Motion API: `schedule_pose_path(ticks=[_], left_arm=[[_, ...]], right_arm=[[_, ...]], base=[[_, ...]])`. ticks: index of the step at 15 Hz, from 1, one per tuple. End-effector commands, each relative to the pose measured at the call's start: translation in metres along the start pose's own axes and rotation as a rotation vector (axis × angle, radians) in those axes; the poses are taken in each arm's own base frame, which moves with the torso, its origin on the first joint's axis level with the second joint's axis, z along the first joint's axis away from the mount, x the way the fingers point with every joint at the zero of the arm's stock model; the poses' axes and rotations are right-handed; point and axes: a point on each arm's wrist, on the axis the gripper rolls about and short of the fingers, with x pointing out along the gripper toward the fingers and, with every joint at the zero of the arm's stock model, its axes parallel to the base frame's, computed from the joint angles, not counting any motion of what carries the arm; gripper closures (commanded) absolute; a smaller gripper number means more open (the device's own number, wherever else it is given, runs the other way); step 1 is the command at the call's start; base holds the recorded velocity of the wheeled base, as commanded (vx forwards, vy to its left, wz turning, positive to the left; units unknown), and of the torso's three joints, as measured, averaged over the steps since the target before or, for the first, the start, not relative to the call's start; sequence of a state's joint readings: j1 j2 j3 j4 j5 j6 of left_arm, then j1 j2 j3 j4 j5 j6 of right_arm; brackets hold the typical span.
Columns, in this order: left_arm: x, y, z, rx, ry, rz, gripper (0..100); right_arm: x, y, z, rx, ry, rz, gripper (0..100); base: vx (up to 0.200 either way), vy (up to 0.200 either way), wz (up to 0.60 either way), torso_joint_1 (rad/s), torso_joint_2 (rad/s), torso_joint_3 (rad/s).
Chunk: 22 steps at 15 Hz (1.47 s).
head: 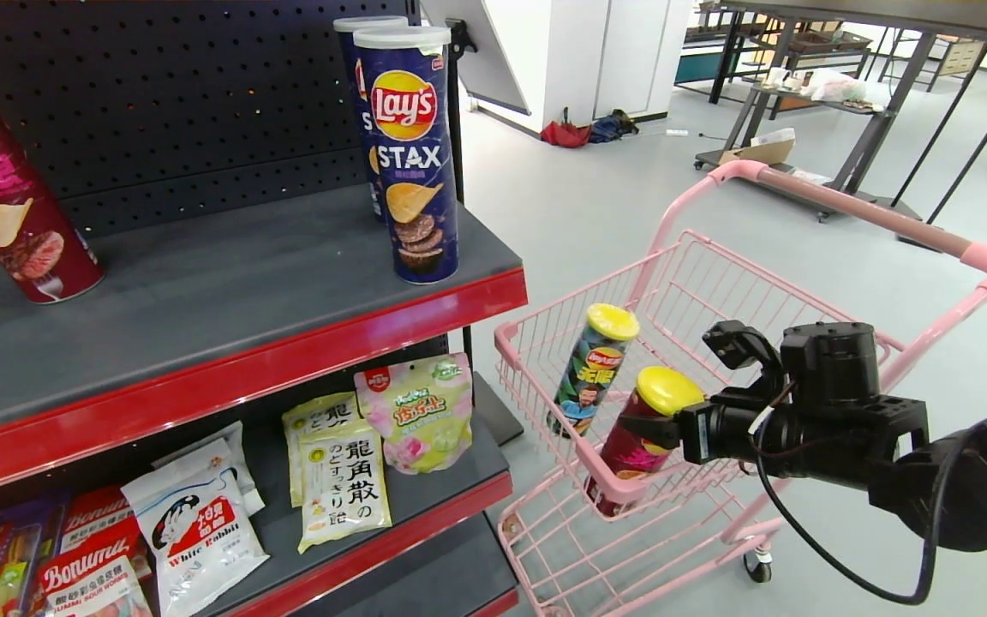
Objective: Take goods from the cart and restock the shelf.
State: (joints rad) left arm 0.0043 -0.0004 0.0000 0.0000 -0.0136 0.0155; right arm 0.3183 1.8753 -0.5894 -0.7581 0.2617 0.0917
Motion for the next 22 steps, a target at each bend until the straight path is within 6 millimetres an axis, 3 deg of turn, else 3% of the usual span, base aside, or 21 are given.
schedule_pose_path(ticks=[1,10,14,15,22], left_arm=[[0.0,0.0,0.0,0.0,0.0,0.0,0],[0.0,0.0,0.0,0.0,-0.001,0.0,0],[0.0,0.0,0.0,0.0,-0.001,0.0,0],[0.0,0.0,0.0,0.0,-0.001,0.0,0],[0.0,0.0,0.0,0.0,-0.001,0.0,0]], right_arm=[[0.009,0.003,-0.004,-0.002,0.023,0.014,0],[0.024,-0.002,-0.01,-0.006,0.012,-0.001,0],[0.034,-0.004,-0.004,-0.009,-0.008,-0.024,0],[0.035,-0.004,-0.005,-0.011,-0.006,-0.024,100],[0.03,0.005,-0.004,-0.024,-0.012,-0.005,100]], base=[[0.0,0.0,0.0,0.0,0.0,0.0],[0.0,0.0,0.0,0.0,0.0,0.0],[0.0,0.0,0.0,0.0,0.0,0.0],[0.0,0.0,0.0,0.0,0.0,0.0],[0.0,0.0,0.0,0.0,0.0,0.0]])
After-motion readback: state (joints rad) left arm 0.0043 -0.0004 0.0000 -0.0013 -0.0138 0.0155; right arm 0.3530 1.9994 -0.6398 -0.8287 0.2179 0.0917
